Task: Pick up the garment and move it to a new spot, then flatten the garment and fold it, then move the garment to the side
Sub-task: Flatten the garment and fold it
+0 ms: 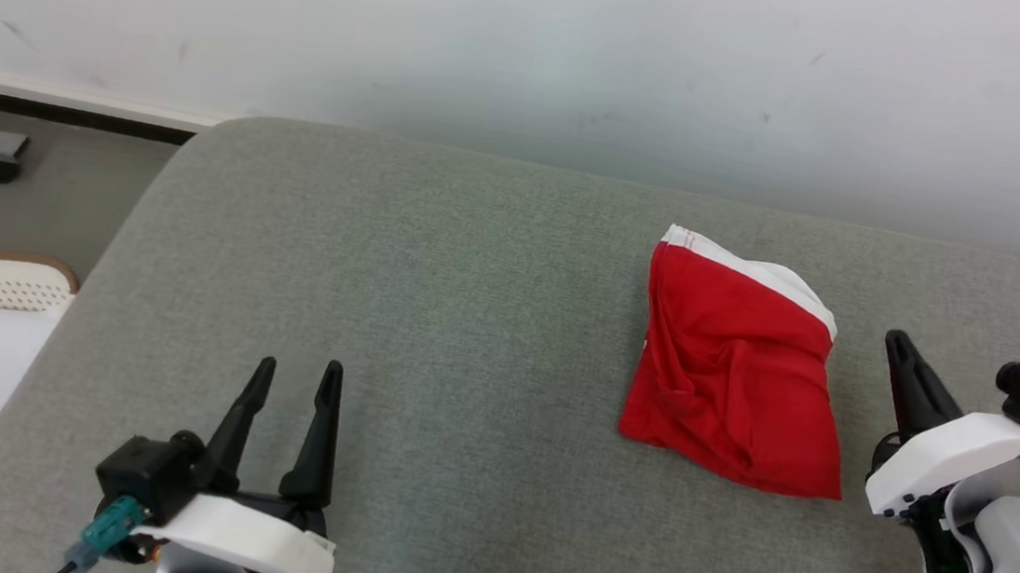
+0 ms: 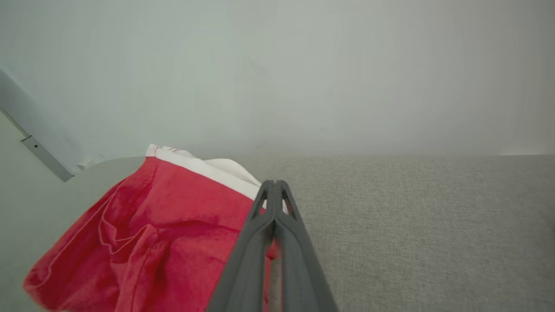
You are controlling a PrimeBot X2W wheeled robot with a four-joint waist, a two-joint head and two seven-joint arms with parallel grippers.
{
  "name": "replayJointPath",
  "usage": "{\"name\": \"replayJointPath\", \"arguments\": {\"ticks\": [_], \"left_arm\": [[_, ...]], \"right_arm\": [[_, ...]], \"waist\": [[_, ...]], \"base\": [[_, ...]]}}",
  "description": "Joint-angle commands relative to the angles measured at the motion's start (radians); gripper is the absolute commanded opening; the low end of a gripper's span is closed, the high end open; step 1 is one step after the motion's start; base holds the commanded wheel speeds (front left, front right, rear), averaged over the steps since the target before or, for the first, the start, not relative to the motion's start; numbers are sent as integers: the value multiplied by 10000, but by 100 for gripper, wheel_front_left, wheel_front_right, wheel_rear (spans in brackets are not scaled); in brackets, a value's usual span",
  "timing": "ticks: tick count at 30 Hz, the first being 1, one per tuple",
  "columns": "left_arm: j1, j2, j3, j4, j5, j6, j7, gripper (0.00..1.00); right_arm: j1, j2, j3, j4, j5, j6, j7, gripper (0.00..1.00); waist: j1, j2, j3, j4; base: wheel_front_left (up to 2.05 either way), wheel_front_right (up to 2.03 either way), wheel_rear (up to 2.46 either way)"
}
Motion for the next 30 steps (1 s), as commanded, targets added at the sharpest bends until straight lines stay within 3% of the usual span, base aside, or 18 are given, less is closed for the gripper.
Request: {"name": "replayJointPath", "arguments": {"ticks": [1, 10, 17, 24, 30], "left_arm": [[-41, 36, 24, 42, 11, -36, -9, 100], [-201, 39, -172, 199, -230, 18, -9, 100], [-88, 37, -115, 372, -212, 58, -10, 100], [46, 37, -46, 256, -83, 74, -10, 100], [155, 37, 134, 11, 148, 57, -9, 100]], "right_arm": [[111, 52, -20, 156, -75, -2, 29, 0], [101, 1245, 50, 1334, 431, -2, 643, 0], [543, 1666, 1102, 301, 707, -2, 879, 0], [879, 1448, 2052, -1230, 1093, -2, 503, 0], [869, 847, 1913, -2080, 944, -2, 71, 0]], "waist": [[0, -1, 31, 77], [0, -1, 156, 773], [0, -1, 30, 1037], [0, -1, -190, 795], [0, -1, -360, 327]], "base": [[0, 0, 0], [0, 0, 0], [0, 0, 0], [0, 0, 0], [0, 0, 0]]}}
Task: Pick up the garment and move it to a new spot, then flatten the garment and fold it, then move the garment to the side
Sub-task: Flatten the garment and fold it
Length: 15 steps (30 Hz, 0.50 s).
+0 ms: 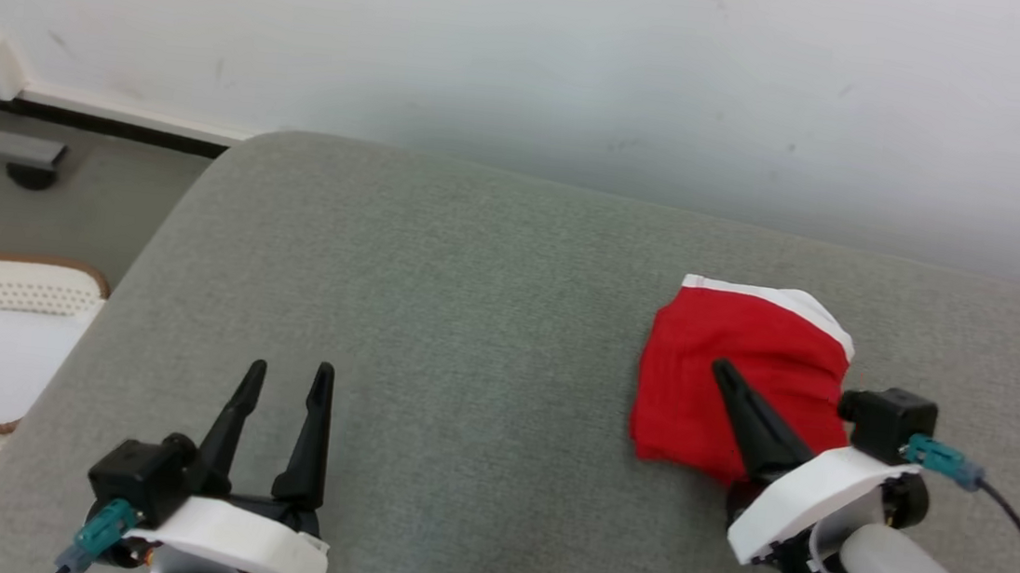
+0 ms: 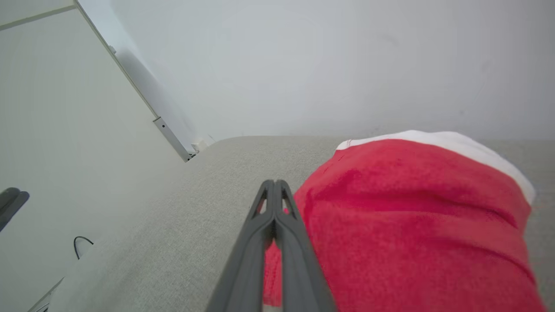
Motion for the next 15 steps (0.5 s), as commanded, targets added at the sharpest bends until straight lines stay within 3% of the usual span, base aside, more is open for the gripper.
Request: {"name": "replayJointPath", "arguments": {"ticks": [1, 3, 4, 5, 6, 7, 8, 15], "left_arm": [[117, 39, 75, -92, 160, -10, -10, 100], [150, 39, 109, -169, 244, -23, -9, 100], [168, 39, 135, -213, 279, -29, -9, 100], [181, 38, 153, -251, 323, -27, -9, 100], [204, 40, 197, -289, 348, -22, -9, 100], [213, 38, 206, -312, 356, -33, -9, 100], [222, 40, 245, -341, 361, -40, -10, 100], [252, 39, 457, -531, 509, -85, -9, 100]], "right_arm": [[116, -231, -94, -138, -198, -2, -97, 0], [185, -457, -354, -373, -374, -2, -140, 0], [233, -565, -509, -508, -528, -2, -157, 11], [280, -693, -711, -644, -681, -2, -170, 33], [336, -790, -969, -799, -853, -2, -156, 47], [416, -917, -1270, -959, -1059, -2, -162, 91], [512, -1000, -1570, -1137, -1292, 0, -163, 100], [1596, -1334, -4036, -2508, -3607, -2, -160, 100]], "waist": [[0, 0, -92, -217], [0, 0, -140, -392], [0, 0, -160, -484], [0, 0, -182, -580], [0, 0, -217, -694], [0, 0, -238, -787], [0, 0, -260, -909], [0, 0, -316, -1653]], "base": [[0, 0, 0], [0, 0, 0], [0, 0, 0], [0, 0, 0], [0, 0, 0], [0, 0, 0], [0, 0, 0], [0, 0, 0]]}}
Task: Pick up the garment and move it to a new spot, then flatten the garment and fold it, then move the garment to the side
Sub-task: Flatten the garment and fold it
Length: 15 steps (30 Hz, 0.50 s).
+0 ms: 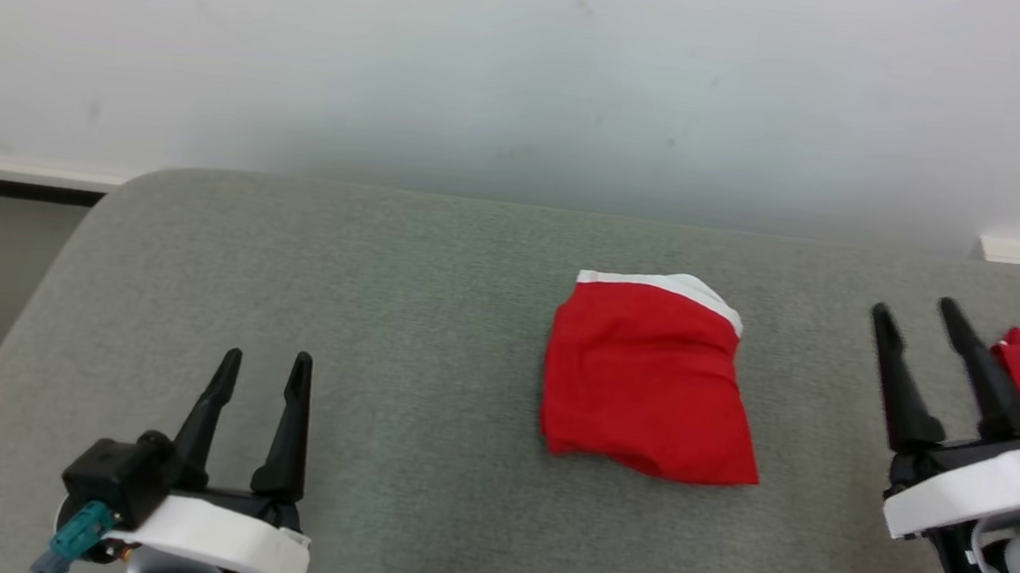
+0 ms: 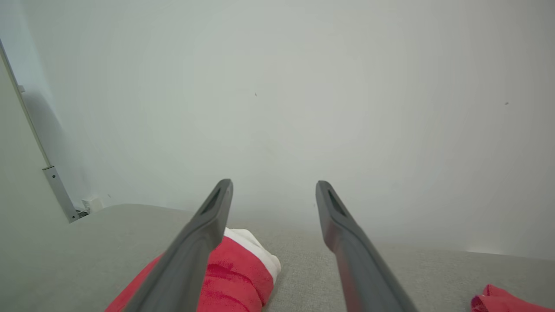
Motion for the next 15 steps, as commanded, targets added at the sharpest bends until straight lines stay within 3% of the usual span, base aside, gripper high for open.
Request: {"name": "replayJointPath", "arguments": {"ticks": [1, 8, 15], "left_arm": [[119, 37, 45, -18, 101, -34, -7, 100], [229, 40, 362, 40, 232, -34, -7, 100], [392, 38, 593, 280, 534, -52, -7, 100]], "right_arm": [[471, 157, -422, -325, -315, -2, -21, 100], [2195, 867, -2315, -1797, -2140, -2, -22, 100], [3428, 1561, -2925, -2414, -3092, -2, -23, 100]], "waist": [[0, -1, -20, -299], [0, -1, -103, -885], [0, -1, -129, -1251]], "base": [[0, 0, 0], [0, 0, 0], [0, 0, 0]]}}
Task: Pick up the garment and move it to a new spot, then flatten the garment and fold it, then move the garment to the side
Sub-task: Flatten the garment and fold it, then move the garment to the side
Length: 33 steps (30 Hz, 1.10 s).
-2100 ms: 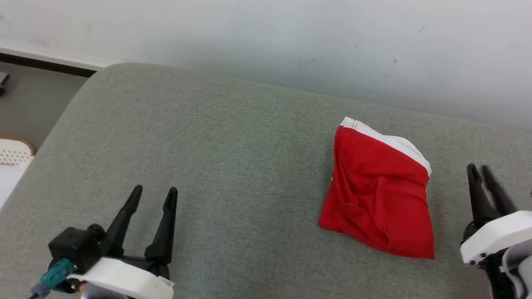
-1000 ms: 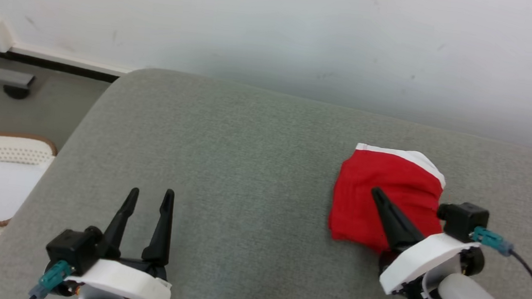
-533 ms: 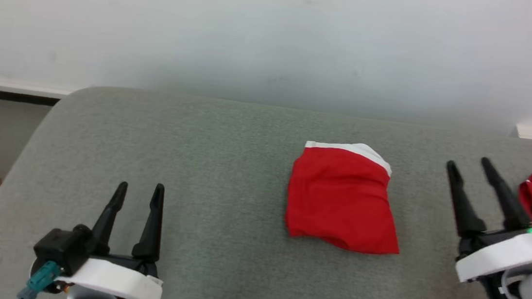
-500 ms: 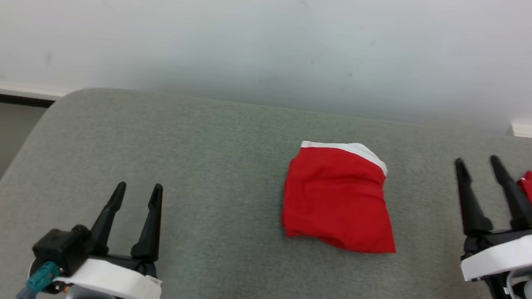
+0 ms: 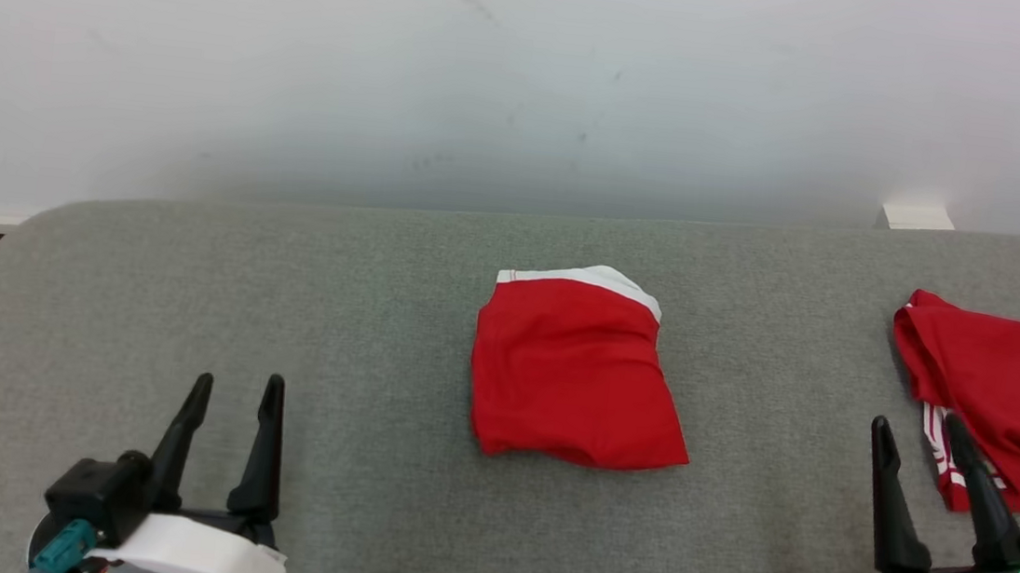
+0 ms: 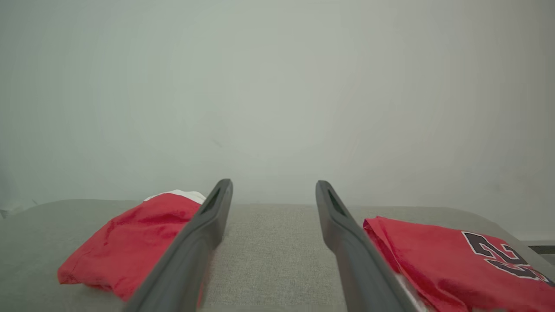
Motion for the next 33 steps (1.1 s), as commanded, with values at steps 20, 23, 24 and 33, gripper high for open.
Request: {"name": "replayJointPath", "arguments": {"ticks": [20, 23, 24, 33], "left_arm": [[144, 39, -242, 320, 144, -66, -5, 100], [93, 39, -355, 327, 128, -71, -5, 100], [77, 39, -379, 316, 127, -72, -5, 100], [-310, 153, -775, 224, 198, -70, -5, 100]], "right_arm": [[323, 528, -183, 260, -435, -2, -22, 100], [237, 555, -92, 376, -198, -2, -22, 100], [163, 566, -35, 429, -139, -2, -22, 100], [-1763, 367, 887, 2018, 1416, -2, 974, 100]], "waist": [[0, 0, -90, 129], [0, 0, -24, 265], [0, 0, 9, 310], [0, 0, 689, 1105]], "base": [[0, 0, 0], [0, 0, 0], [0, 0, 0], [0, 0, 0]]}}
